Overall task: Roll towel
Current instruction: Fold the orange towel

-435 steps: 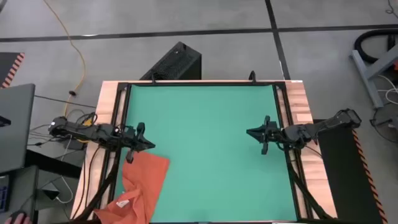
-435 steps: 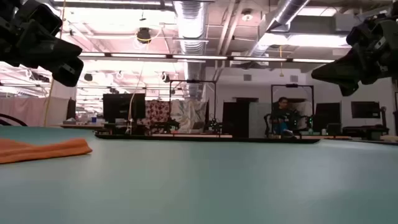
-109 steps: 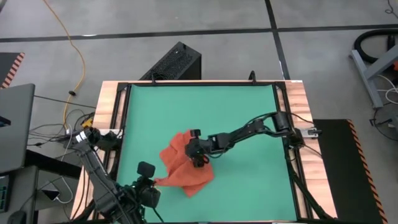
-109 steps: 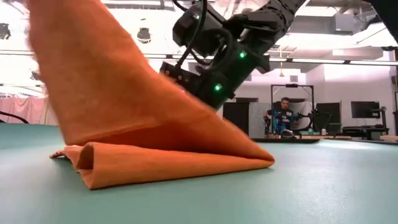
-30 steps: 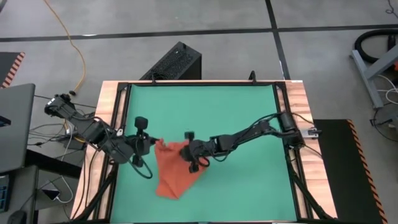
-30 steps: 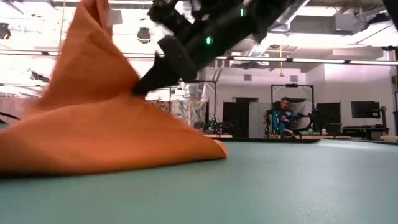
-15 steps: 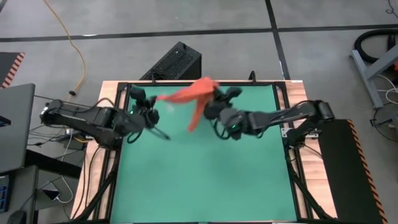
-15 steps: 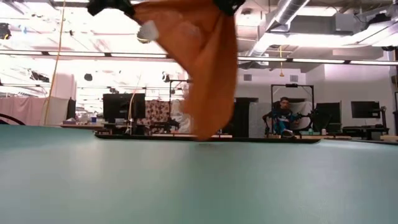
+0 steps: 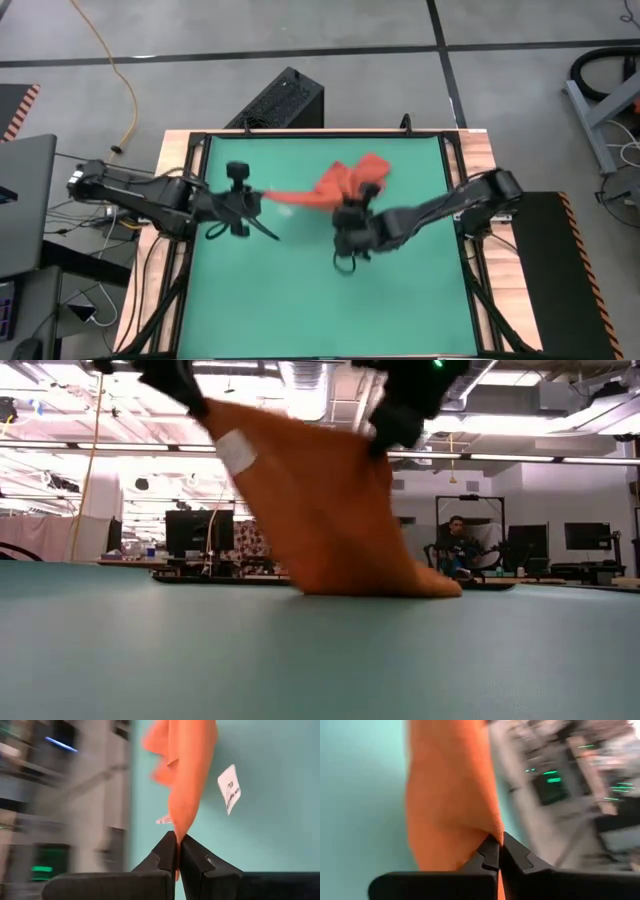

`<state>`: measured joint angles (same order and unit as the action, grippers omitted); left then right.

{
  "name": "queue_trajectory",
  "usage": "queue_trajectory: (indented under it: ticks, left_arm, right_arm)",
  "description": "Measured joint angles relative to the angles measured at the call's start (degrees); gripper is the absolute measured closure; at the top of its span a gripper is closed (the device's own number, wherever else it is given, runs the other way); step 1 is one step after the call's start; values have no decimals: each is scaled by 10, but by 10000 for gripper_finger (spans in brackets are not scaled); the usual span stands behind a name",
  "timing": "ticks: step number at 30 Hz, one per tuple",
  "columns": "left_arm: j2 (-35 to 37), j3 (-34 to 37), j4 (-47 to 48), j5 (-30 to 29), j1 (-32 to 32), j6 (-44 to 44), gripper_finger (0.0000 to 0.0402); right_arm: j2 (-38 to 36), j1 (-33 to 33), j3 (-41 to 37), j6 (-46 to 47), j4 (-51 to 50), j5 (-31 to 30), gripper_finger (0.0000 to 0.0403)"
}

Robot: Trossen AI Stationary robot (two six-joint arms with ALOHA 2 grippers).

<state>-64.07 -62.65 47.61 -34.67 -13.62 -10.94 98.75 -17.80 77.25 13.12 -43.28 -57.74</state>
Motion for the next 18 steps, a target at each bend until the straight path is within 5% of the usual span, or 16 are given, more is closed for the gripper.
queue_trajectory:
  ticks: [7,13,18]
  left_arm:
    - [-66,99,-40,126,-56,128,401]
    - [-155,162,-114,150,-108,181,401]
    - [-219,163,-133,149,-146,223,401]
  right_arm:
    - [84,-64,0,24,-25,207,332]
    - [54,-67,-1,-22,-10,206,295]
    - [-8,16,1,-159,94,244,278]
